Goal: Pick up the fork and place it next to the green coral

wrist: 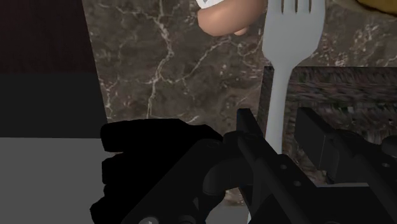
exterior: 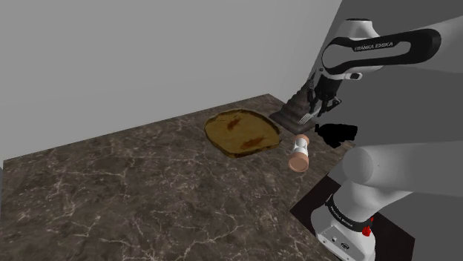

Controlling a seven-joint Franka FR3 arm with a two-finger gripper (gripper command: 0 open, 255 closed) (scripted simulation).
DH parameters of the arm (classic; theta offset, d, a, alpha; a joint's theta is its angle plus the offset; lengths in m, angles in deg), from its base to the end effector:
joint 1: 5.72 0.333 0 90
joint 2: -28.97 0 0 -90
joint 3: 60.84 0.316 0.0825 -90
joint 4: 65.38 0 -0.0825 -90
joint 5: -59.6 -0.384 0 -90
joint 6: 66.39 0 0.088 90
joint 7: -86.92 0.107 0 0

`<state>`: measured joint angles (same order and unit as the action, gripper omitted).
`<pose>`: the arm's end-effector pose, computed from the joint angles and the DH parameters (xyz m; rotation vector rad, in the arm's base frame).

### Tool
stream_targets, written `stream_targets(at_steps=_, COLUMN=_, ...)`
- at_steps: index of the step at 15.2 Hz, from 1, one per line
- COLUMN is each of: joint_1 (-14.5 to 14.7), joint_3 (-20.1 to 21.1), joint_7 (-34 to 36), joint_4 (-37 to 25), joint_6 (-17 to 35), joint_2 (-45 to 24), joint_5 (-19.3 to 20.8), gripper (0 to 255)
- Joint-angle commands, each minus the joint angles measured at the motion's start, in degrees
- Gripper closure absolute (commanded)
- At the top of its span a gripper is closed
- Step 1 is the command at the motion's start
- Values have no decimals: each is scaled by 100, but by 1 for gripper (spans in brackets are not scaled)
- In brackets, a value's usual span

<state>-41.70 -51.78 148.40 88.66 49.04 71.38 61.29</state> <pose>0.2941 -0.1520 0.4536 2.1424 -2.1379 0.1426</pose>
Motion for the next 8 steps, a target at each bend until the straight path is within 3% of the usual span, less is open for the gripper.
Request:
stream_targets(at_steps=1, joint_1=1, joint_3=10, joint_7=16, joint_4=151, joint_6=182, joint_2=-26, joint_5=-1, gripper=255)
stream_targets(at_steps=8, joint_1=-6, joint_3=67, joint_7=94, joint_4=569, joint_6=817, joint_2=-247, joint_5=3, gripper=255)
